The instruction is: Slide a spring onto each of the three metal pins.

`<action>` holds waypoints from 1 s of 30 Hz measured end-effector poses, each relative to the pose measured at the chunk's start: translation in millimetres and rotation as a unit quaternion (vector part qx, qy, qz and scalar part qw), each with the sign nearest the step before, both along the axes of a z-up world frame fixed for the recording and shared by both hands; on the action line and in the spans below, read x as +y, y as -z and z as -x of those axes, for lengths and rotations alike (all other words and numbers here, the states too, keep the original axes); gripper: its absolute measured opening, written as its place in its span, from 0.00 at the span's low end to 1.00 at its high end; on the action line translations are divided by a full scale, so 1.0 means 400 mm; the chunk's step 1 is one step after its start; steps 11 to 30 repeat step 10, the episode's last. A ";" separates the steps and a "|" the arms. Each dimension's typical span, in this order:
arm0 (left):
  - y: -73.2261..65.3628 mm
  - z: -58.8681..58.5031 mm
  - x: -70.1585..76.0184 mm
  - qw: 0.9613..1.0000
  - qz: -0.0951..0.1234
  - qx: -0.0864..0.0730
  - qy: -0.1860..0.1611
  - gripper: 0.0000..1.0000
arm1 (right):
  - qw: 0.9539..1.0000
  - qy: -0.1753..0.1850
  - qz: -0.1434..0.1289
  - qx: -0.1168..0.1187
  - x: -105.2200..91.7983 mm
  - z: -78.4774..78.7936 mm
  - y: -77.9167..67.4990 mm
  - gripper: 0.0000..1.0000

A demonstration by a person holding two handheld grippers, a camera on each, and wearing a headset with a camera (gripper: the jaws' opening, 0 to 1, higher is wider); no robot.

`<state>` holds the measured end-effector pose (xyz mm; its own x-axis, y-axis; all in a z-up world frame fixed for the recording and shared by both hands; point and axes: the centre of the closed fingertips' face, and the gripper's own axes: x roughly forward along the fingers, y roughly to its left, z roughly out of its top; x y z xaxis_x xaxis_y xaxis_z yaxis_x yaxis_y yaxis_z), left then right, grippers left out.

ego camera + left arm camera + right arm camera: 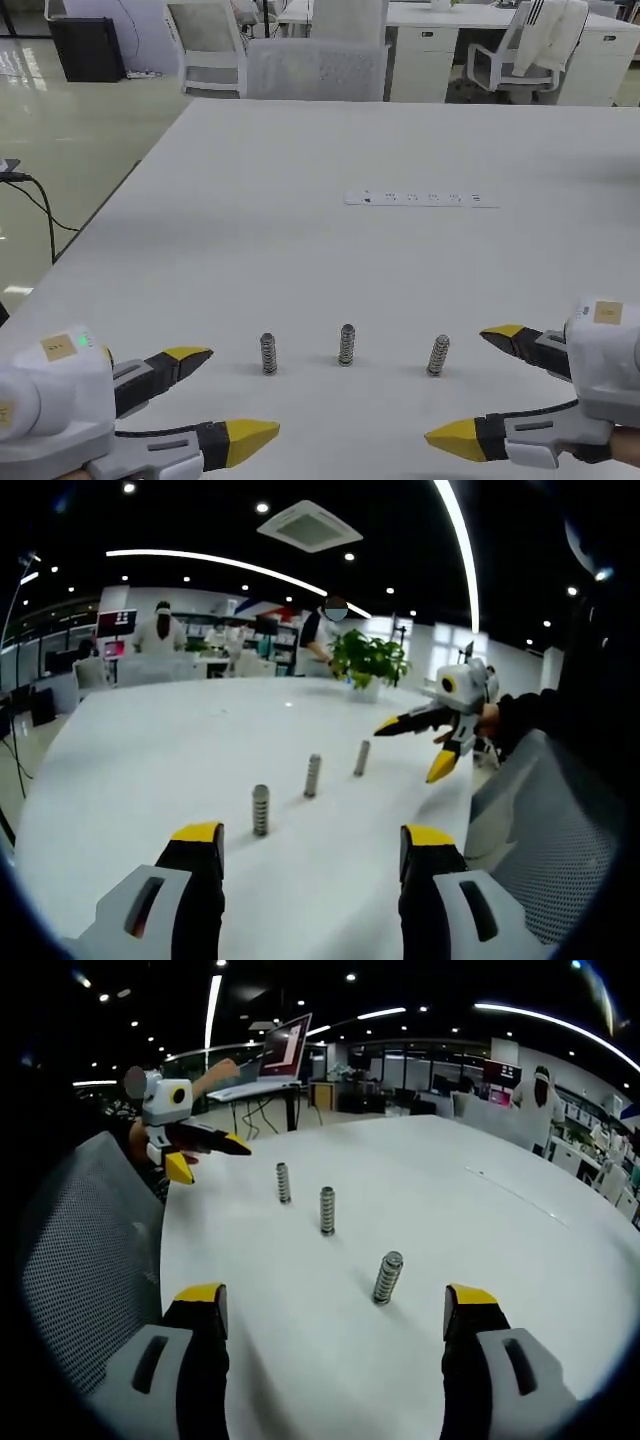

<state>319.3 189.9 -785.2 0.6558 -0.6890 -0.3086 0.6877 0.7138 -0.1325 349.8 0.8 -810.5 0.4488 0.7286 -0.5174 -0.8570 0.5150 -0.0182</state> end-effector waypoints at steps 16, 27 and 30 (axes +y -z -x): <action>0.002 0.000 -0.003 1.000 -0.002 0.003 0.002 0.67 | 1.000 0.002 0.000 0.000 -0.003 -0.003 0.000 0.89; 0.002 0.000 -0.003 1.000 -0.002 0.003 0.002 0.67 | 1.000 0.002 0.000 0.000 -0.003 -0.003 0.000 0.89; 0.002 0.000 -0.003 1.000 -0.002 0.003 0.002 0.67 | 1.000 0.002 0.000 0.000 -0.003 -0.003 0.000 0.89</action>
